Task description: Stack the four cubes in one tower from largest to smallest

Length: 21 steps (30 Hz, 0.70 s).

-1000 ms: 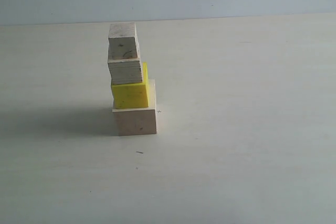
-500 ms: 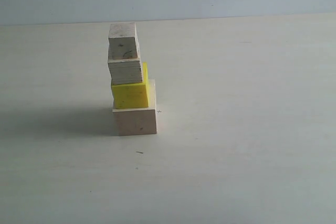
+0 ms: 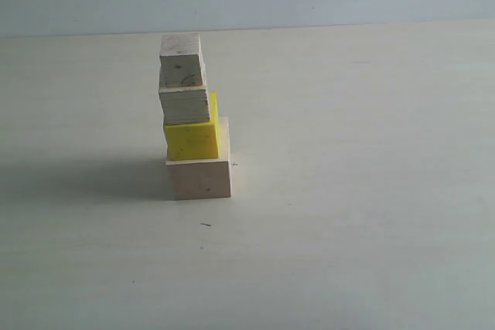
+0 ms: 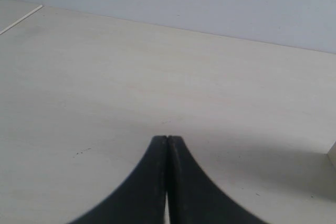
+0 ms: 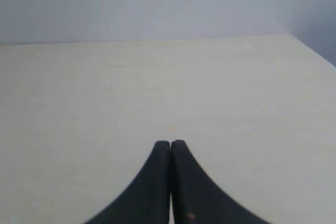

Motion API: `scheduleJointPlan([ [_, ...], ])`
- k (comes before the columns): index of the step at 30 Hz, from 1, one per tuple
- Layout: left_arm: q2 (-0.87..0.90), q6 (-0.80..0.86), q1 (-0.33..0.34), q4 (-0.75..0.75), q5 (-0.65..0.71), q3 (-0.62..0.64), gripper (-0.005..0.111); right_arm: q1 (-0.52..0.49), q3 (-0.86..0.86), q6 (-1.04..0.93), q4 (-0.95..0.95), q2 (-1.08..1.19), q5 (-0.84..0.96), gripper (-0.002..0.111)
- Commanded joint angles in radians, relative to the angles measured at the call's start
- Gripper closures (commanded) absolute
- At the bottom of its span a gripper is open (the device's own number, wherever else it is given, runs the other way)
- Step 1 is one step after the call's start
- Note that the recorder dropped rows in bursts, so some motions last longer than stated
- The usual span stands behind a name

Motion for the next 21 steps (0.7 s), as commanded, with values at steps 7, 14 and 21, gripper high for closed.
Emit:
scheduleJointPlan([
  [7, -0.005, 0.004, -0.002, -0.007, -0.008, -0.001, 0.107, 0.059, 0.004, -0.026, -0.004, -0.004, -0.011, 0.108],
  [14, -0.005, 0.004, -0.002, -0.007, -0.008, -0.001, 0.107, 0.059, 0.004, -0.026, -0.004, -0.004, -0.011, 0.108],
  [21, -0.005, 0.004, -0.002, -0.007, -0.008, -0.001, 0.107, 0.058, 0.004, -0.026, -0.002, -0.004, -0.011, 0.108],
])
